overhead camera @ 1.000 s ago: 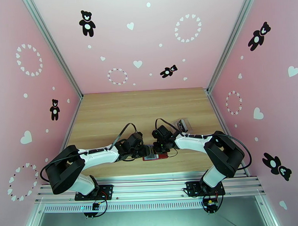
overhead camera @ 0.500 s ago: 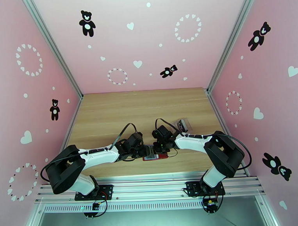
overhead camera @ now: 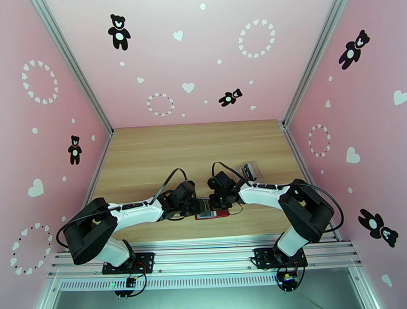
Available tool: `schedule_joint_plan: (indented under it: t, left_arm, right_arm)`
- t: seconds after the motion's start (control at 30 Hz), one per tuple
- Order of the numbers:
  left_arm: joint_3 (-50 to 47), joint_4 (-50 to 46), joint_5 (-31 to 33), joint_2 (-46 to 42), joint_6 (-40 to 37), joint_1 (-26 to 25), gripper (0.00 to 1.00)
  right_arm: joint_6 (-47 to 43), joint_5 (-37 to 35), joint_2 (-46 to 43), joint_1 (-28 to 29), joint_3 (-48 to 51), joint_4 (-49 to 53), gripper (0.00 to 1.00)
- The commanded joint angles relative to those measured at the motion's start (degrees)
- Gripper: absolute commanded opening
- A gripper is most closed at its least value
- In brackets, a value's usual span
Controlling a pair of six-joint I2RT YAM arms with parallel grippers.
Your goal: Put the credit cards into the card holder
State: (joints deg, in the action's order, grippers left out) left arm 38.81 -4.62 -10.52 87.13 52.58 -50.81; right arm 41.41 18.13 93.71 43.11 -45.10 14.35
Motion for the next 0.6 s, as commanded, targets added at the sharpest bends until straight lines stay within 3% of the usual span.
schedule_joint_plan:
  t: [0.0,0.57]
  left_arm:
    - [1.04,1.28,-1.14,1.33,-0.02,-0.69,0.40]
    - [1.45,2.69,-1.43,1.44,-0.06,-1.22,0.40]
  right_arm:
    - [-0.19,-2.31,2.44,0.22,2.34,2.32,0.00]
    - [-0.44,-2.26,2.35,0.22,1.96,2.68,0.00]
